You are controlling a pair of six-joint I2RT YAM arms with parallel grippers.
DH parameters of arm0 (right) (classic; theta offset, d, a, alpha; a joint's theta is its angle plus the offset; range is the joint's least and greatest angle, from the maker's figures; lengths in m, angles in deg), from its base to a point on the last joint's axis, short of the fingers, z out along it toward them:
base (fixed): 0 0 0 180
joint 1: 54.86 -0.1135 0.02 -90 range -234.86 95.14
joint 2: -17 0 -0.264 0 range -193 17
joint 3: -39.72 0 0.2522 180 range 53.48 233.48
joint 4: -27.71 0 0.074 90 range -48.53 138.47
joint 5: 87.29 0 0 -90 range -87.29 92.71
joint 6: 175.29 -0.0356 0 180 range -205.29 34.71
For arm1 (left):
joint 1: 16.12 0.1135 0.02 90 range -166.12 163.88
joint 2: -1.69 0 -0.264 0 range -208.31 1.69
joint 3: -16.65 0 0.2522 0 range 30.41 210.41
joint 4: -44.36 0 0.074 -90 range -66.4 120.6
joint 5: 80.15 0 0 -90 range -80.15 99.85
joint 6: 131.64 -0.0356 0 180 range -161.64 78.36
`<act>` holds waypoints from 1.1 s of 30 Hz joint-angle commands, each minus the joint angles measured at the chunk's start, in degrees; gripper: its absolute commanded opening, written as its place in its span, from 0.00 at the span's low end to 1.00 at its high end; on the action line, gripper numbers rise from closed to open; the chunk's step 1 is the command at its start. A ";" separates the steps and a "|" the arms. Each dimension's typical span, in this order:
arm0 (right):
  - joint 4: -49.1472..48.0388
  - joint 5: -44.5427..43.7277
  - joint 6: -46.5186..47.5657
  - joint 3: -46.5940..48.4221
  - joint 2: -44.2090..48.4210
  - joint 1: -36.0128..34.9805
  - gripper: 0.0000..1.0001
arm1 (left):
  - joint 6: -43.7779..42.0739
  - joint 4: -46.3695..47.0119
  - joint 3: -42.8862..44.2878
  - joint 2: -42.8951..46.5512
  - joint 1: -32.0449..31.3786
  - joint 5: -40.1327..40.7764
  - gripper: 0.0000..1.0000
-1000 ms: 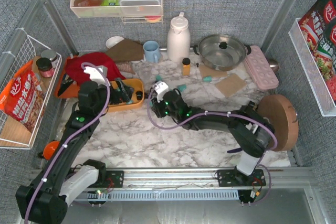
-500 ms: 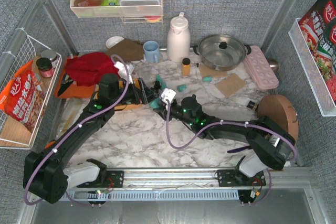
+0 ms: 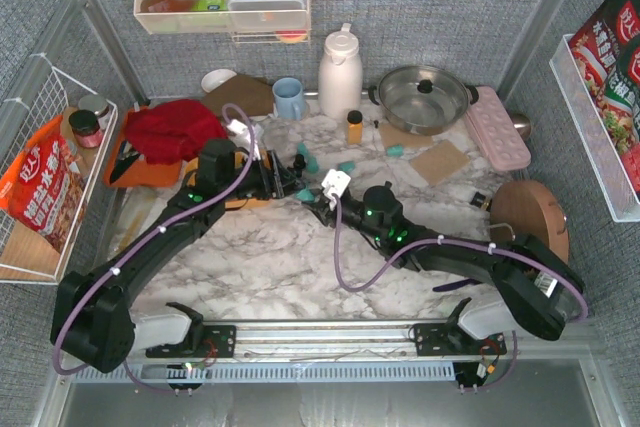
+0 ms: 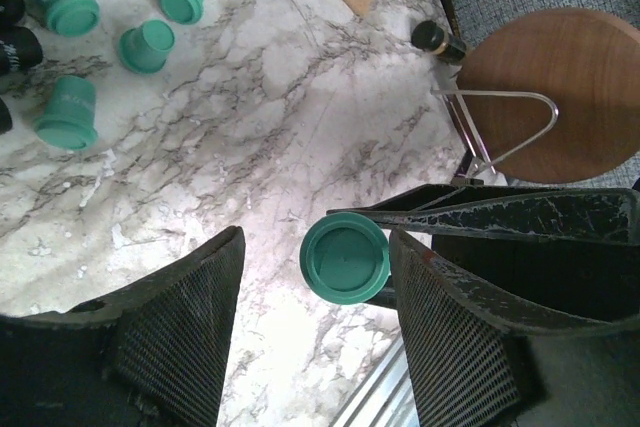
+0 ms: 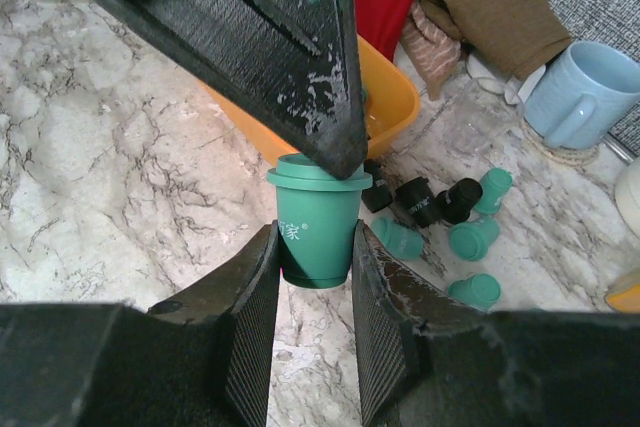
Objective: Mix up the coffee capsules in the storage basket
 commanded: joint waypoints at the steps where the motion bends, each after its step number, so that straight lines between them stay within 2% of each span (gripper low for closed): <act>1: -2.24 0.19 1.05 -0.17 0.86 0.29 0.29 | 1.63 3.00 0.57 -0.82 -0.32 -3.24 0.69; 14: -2.81 0.01 0.95 0.29 0.99 0.47 0.29 | 2.55 2.99 0.57 -2.29 -0.92 -6.82 0.64; 23: -2.42 0.14 0.89 0.75 0.82 0.45 0.29 | 2.59 2.92 0.95 -2.45 -1.26 -7.05 0.57; 30: -1.82 0.02 0.81 0.85 1.05 0.54 0.33 | 2.86 2.76 1.15 -2.51 -1.23 -6.61 0.46; 33: -1.19 0.01 0.92 0.92 1.40 0.56 0.38 | 2.86 2.57 1.39 -2.40 -1.23 -6.43 0.45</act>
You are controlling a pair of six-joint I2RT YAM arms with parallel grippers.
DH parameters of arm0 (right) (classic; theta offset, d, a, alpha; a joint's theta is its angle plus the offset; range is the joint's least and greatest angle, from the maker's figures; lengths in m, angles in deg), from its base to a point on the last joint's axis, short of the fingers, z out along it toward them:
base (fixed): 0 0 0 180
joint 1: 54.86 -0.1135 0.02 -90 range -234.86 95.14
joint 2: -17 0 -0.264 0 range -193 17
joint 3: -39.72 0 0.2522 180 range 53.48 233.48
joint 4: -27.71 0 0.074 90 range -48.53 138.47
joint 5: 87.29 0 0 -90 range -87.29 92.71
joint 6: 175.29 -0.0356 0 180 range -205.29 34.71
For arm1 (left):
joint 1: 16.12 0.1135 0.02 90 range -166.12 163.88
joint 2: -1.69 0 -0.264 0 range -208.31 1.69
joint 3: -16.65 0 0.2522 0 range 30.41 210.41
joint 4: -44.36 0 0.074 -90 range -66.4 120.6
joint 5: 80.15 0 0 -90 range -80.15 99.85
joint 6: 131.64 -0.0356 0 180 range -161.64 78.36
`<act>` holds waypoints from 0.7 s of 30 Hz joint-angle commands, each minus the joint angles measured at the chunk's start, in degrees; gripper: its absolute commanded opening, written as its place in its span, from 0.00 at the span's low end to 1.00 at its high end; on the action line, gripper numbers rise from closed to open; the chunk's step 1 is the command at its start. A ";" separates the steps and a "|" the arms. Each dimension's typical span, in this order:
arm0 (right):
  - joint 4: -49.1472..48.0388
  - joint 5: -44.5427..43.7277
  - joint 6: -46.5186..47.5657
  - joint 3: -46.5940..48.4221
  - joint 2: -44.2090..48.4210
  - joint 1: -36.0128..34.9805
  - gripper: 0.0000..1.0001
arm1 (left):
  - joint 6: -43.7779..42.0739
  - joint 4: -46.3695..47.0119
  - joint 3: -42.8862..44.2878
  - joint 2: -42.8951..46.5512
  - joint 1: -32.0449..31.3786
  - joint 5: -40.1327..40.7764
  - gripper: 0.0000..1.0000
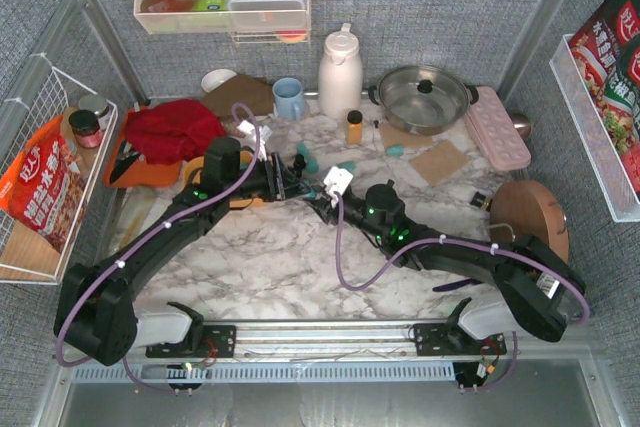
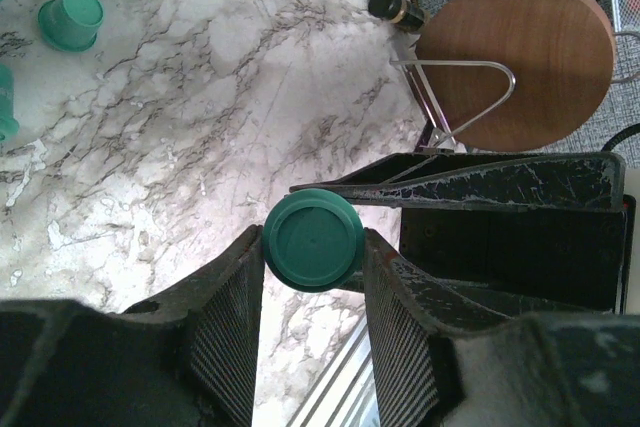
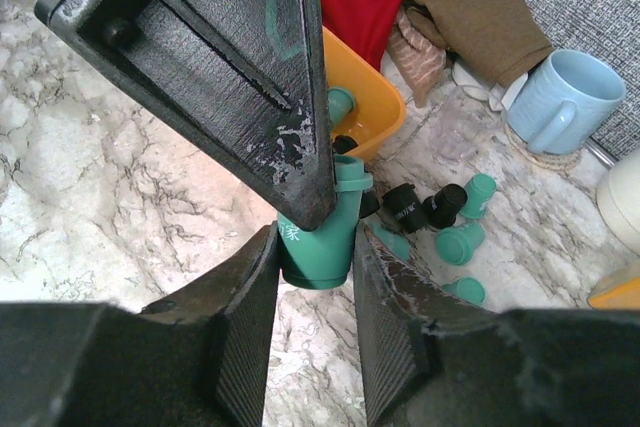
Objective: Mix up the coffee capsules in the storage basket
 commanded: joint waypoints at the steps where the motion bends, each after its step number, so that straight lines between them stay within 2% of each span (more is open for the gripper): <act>1: -0.74 0.26 0.56 0.82 0.75 -0.10 0.41 | 0.01 1.17 0.84 0.23 -0.07 -0.06 0.45; 8: 2.29 0.11 0.65 1.44 1.47 -0.10 0.63 | -1.30 0.03 1.81 2.06 -0.08 3.55 0.44; 12: 5.54 -0.26 0.62 1.97 2.26 -0.10 0.72 | -4.12 -3.87 3.05 3.55 -0.01 9.42 0.43; 15: 7.64 -2.66 0.82 1.90 3.23 -0.02 0.74 | -9.74 -10.15 5.27 4.78 0.18 20.22 0.44; 18: 10.18 -8.49 -0.94 2.54 3.85 0.39 0.74 | -12.84 -16.39 6.68 4.22 0.84 38.90 0.46; 21: 16.10 -16.40 -6.51 5.62 3.42 1.87 0.74 | -12.87 -17.78 6.10 2.68 3.26 47.59 0.46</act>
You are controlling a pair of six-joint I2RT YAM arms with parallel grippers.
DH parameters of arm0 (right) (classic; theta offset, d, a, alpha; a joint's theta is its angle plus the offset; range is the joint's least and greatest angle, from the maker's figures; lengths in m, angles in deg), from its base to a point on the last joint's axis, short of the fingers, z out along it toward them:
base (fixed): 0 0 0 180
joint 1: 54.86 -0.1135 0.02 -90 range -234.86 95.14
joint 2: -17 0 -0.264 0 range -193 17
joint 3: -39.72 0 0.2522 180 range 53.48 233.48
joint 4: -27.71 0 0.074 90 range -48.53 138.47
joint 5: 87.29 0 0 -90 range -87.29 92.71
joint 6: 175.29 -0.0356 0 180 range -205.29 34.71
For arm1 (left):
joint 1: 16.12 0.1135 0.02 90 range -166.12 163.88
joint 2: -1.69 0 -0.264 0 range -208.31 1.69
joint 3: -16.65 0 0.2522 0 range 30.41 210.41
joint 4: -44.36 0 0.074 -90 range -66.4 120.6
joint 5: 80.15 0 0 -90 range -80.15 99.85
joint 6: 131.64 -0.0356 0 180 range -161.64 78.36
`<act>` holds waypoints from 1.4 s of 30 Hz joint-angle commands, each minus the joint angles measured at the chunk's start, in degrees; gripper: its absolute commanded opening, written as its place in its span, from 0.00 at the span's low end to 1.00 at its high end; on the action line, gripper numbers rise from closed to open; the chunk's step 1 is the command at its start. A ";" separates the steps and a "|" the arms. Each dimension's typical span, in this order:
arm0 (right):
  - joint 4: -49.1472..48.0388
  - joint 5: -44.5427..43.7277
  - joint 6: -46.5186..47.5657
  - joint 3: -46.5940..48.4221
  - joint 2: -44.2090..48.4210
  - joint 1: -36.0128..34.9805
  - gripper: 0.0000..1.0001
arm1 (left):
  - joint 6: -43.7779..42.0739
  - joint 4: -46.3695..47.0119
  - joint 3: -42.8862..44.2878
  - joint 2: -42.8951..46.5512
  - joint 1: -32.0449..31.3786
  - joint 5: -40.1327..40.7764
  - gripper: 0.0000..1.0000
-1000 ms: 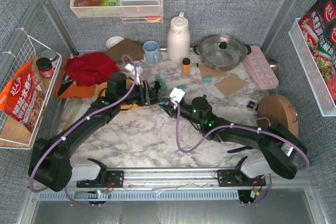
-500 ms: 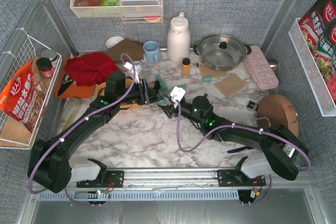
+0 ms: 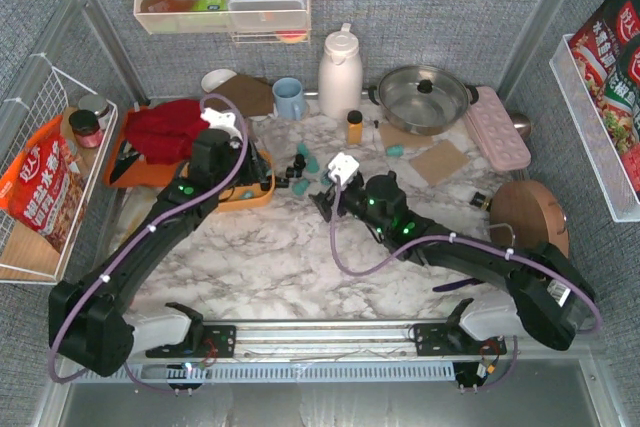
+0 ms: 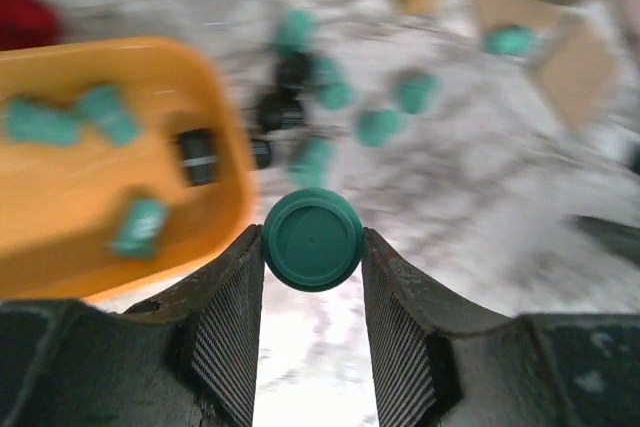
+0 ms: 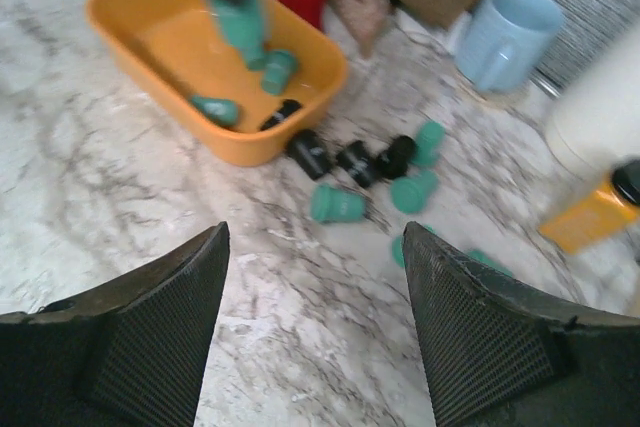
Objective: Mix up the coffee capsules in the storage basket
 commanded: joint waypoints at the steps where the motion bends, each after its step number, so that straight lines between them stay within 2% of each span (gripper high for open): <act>1: 9.23 -14.00 -8.81 4.76 -0.60 2.07 0.74 | -2.30 -6.06 -0.60 -2.14 3.73 19.50 0.46; 3: 15.55 -18.87 -13.85 7.80 -1.89 3.82 0.73 | -0.12 -4.80 -1.47 -3.01 6.48 17.84 0.47; 5: 19.84 -23.79 -18.97 9.82 -3.34 5.55 0.73 | 1.72 -2.14 -2.83 -3.74 8.17 17.21 0.51; 9: 23.51 -23.71 -25.15 11.60 -6.75 9.47 0.74 | 3.20 2.27 -3.57 -6.29 8.96 20.14 0.56; 13: 23.97 -16.40 -28.44 13.71 -11.89 14.09 0.75 | 4.09 5.61 -3.86 -8.11 9.16 22.04 0.68; 17: 24.78 -7.16 -28.85 17.74 -18.68 18.68 0.78 | 4.68 6.76 -4.32 -6.97 9.27 24.29 0.92; 19: 24.95 -3.25 -28.22 20.87 -22.82 20.15 0.78 | 3.95 6.67 -4.56 -4.65 9.25 23.74 0.99; 22: 26.07 0.86 -26.99 24.11 -27.33 21.41 0.78 | 1.75 7.03 -5.32 -0.24 9.24 21.64 0.99; 29: 28.55 3.11 -23.20 29.85 -33.90 22.28 0.78 | -3.17 4.36 -5.45 8.65 9.16 15.95 0.99; 42: 43.07 6.15 -13.55 43.79 -42.80 23.32 0.78 | -4.07 3.36 -6.64 11.93 9.20 13.39 0.99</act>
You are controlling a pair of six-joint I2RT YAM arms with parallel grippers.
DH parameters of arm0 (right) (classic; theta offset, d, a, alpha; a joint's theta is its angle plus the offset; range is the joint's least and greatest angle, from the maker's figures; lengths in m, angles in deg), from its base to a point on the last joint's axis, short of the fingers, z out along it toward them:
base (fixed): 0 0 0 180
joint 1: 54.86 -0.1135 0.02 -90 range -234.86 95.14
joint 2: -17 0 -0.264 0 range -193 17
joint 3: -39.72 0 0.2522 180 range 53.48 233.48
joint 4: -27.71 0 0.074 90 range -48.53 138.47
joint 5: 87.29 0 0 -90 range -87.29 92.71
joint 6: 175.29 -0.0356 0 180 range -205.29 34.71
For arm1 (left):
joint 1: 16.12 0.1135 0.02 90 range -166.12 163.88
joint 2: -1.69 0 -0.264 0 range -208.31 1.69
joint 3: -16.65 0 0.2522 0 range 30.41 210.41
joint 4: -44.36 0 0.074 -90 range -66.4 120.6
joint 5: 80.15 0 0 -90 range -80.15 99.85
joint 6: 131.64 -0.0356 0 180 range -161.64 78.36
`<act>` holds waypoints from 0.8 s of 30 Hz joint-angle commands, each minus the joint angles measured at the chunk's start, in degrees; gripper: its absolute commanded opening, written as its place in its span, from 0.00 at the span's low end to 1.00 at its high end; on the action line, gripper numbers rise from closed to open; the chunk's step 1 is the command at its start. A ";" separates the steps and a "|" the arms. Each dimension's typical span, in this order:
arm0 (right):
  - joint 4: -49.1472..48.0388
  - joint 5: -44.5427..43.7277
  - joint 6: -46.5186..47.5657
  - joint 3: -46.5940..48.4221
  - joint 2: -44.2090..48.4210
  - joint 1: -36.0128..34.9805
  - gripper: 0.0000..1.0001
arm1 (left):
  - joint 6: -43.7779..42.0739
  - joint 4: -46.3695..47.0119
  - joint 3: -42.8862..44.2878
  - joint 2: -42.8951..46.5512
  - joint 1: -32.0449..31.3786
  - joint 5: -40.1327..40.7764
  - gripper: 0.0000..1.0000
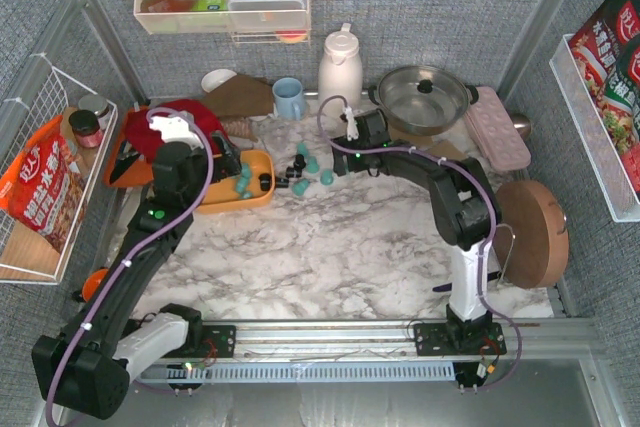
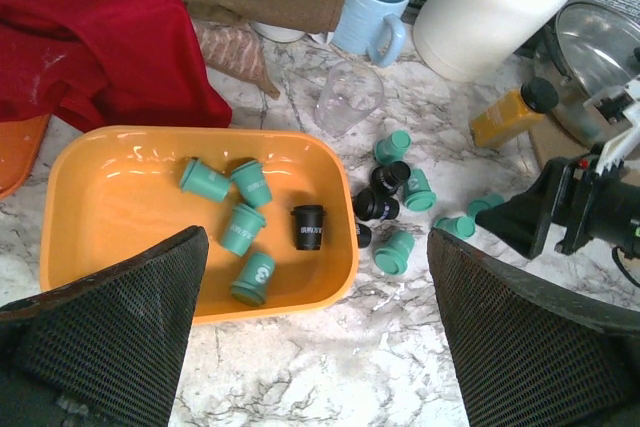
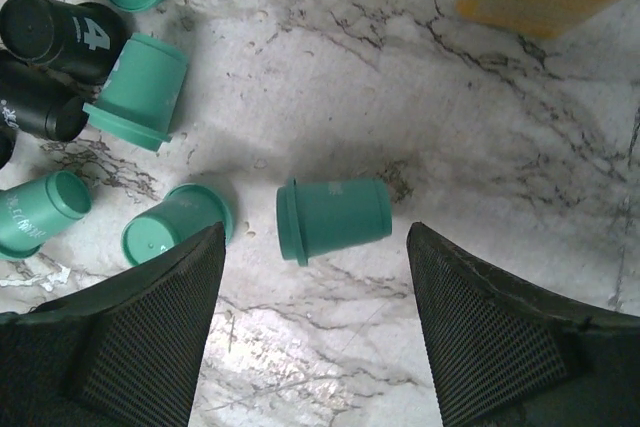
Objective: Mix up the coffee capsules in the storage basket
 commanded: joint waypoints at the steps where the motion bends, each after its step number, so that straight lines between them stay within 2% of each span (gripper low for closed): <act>1: 7.34 2.84 4.89 4.53 -2.32 0.47 0.78 | -0.69 0.18 -0.29 0.02 0.01 -1.64 0.99; 10: 18.04 7.68 9.76 13.80 -7.76 1.89 0.75 | -0.86 0.52 -1.25 0.45 0.01 -1.73 0.99; 19: 17.33 7.69 11.30 14.14 -8.18 2.06 0.64 | -0.81 0.93 -1.31 -0.39 0.01 -2.08 0.99; 24: 16.93 8.36 12.75 14.59 -8.55 2.07 0.64 | -0.76 0.93 -1.33 -0.36 0.01 -2.30 0.99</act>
